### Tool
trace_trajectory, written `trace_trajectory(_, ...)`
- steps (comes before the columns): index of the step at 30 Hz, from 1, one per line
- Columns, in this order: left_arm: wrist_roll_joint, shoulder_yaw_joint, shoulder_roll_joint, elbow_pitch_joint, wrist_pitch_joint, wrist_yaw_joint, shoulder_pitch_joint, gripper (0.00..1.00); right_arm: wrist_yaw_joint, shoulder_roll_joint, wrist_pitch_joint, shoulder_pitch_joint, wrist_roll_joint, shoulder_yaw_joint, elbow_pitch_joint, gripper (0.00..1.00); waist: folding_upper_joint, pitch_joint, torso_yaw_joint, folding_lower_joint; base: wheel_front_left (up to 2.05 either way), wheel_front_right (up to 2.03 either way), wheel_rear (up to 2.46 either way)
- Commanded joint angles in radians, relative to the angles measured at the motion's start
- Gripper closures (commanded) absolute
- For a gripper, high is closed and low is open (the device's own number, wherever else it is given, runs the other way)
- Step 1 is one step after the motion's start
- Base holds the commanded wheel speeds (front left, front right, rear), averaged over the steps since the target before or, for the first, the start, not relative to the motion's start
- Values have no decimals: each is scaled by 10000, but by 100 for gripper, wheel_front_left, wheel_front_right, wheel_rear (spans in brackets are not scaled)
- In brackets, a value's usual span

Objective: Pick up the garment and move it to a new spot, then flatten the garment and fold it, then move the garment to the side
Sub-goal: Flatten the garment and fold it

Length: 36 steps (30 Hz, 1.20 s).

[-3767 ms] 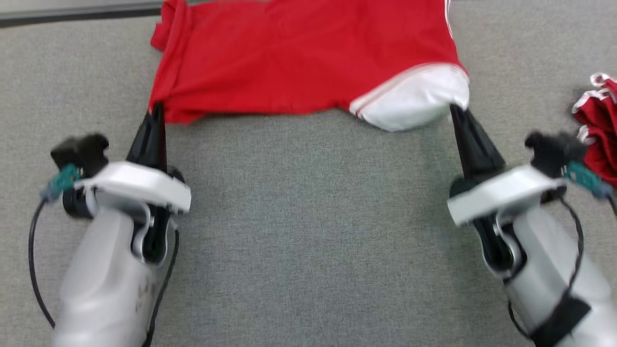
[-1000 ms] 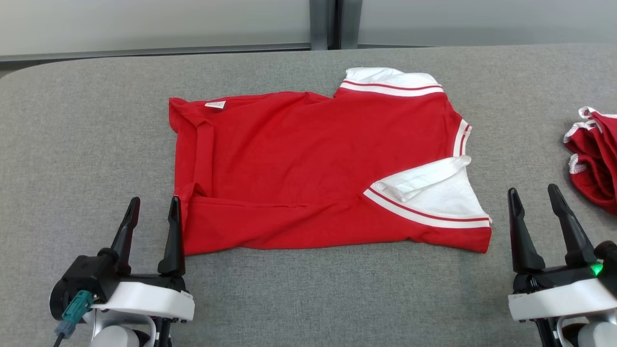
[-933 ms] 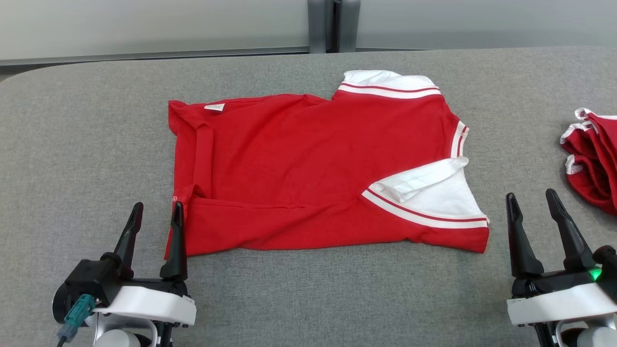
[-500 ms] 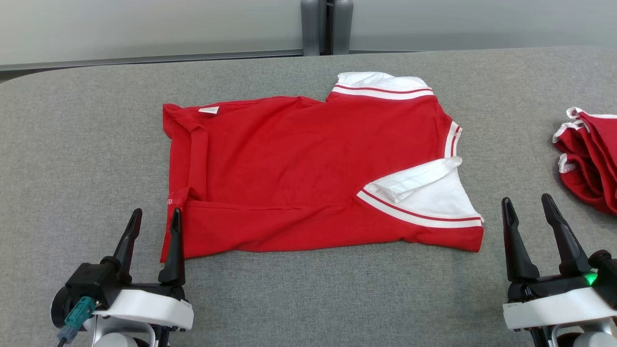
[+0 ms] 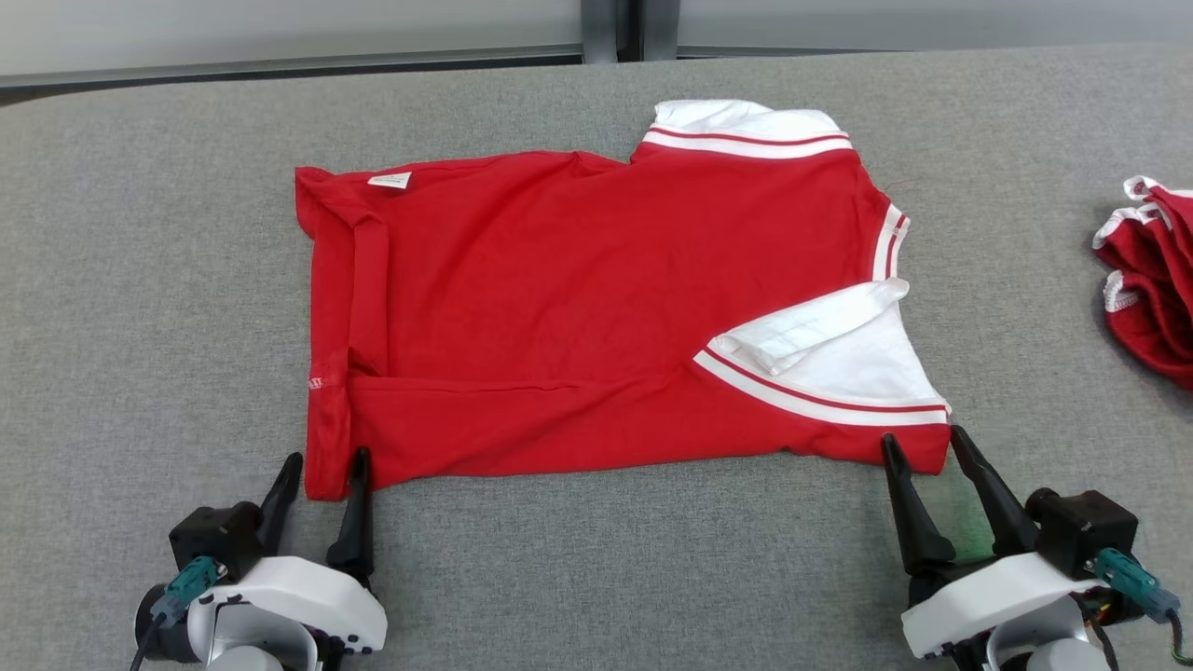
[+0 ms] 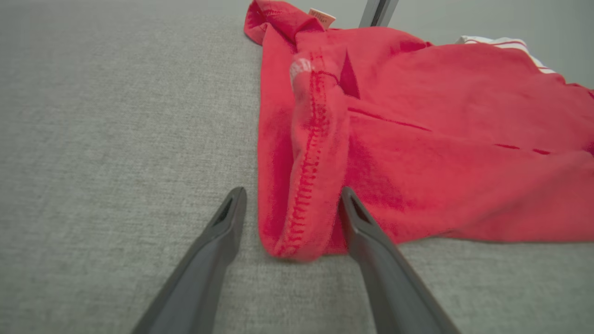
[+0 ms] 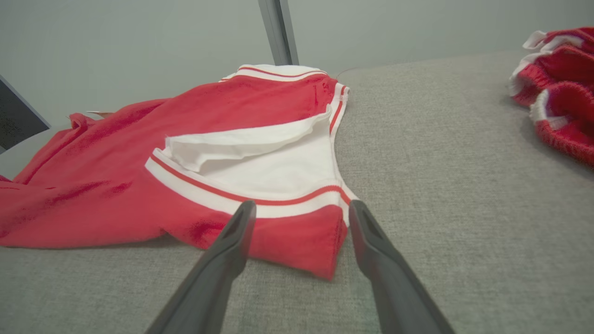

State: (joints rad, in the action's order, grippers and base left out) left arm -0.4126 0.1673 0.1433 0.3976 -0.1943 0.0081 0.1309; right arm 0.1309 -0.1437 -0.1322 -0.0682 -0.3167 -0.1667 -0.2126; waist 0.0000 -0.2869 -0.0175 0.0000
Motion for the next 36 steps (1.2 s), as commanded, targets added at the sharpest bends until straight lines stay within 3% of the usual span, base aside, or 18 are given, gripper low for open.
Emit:
trace_trajectory(1,-88,-41,-6,143,-24,-66,246,0,-5,0,-114,-289,-73,-86,-258,0,0,-154,-31,0,0,0,0)
trace_trajectory(5,-189,30,-42,551,-54,-251,470,0,-5,21,-290,-756,-168,-191,-1205,0,0,-340,-102,0,0,0,0)
trace_trajectory(6,-193,63,-22,641,-63,-297,527,15,-5,33,-328,-858,-190,-221,-1402,0,0,-375,-113,0,0,0,0)
trace_trajectory(7,-196,84,-18,693,-99,-346,581,60,-5,51,-297,-930,-191,-205,-1627,0,0,-403,-123,0,0,0,0)
trace_trajectory(8,-216,113,-18,752,-110,-412,610,100,-5,80,-291,-991,-206,-196,-1807,30,0,-421,-133,0,0,0,0)
trace_trajectory(9,-247,134,-32,810,-132,-454,633,100,-6,100,-342,-1063,-232,-206,-1952,73,0,-434,-149,0,0,0,0)
trace_trajectory(10,-246,148,-32,830,-172,-481,668,100,-5,121,-284,-1090,-298,-223,-2092,100,0,-445,-161,0,0,0,0)
trace_trajectory(18,-380,-97,144,344,-449,-512,588,100,-6,9,-508,-943,-637,-202,-2047,100,0,-286,-261,0,0,0,0)
trace_trajectory(23,-449,-133,323,-295,-171,-367,-60,100,-8,-39,-312,-29,-823,42,-1193,100,0,264,-400,0,0,0,0)
trace_trajectory(35,-871,-226,596,-1916,1123,172,-2124,100,-14,545,931,2670,-660,706,1108,100,0,1226,-445,0,0,0,0)
trace_trajectory(36,-833,-195,604,-1967,1172,238,-2185,100,-14,595,999,2733,-632,708,1206,62,0,1258,-432,0,0,0,0)
